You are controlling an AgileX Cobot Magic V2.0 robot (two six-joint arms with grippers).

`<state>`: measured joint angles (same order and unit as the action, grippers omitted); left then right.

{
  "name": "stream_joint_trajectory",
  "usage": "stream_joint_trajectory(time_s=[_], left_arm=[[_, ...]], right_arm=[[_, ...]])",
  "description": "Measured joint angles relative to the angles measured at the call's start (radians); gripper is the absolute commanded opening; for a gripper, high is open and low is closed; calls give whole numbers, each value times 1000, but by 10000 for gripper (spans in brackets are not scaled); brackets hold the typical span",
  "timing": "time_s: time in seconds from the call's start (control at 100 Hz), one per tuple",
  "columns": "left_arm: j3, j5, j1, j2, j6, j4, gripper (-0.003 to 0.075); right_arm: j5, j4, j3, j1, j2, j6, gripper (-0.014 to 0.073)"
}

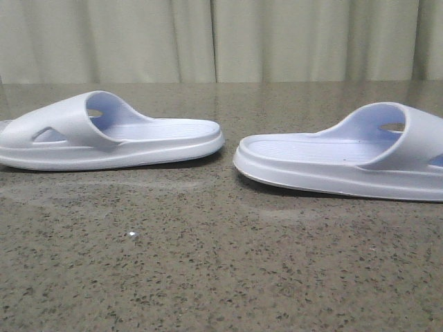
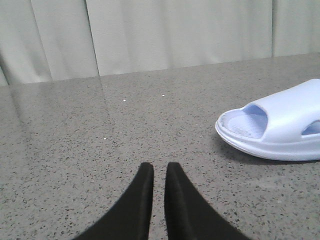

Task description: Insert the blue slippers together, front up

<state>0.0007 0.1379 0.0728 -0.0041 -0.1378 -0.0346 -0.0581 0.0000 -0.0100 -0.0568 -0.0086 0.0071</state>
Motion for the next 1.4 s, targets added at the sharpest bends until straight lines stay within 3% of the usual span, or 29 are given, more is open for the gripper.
stream_joint_trajectory(time_s=[0.22,0.41,0.53,0.65,0.8,1.07,1.28,1.4], left_arm=[[0,-35,0,0,0,-48,15],[0,-105,0,0,0,-470,15],[-10,-34,0,0,1,-595,15],[-77,99,0,0,2,-631,15],[-213,168,0,44,2,-645,15],[-514,399,0,363,2,-653,15],[-619,456,0,541,2,-653,17],[-623,476,0,588,2,-653,80]], right_arm=[[2,0,0,0,0,0,-107],[0,73,0,0,0,0,-106],[-69,136,38,0,0,0,-106],[-192,153,141,0,0,0,-106],[-309,156,271,0,0,0,-90],[-540,194,526,0,184,45,-78],[-614,240,628,0,333,63,-73],[-628,254,628,0,363,63,38]])
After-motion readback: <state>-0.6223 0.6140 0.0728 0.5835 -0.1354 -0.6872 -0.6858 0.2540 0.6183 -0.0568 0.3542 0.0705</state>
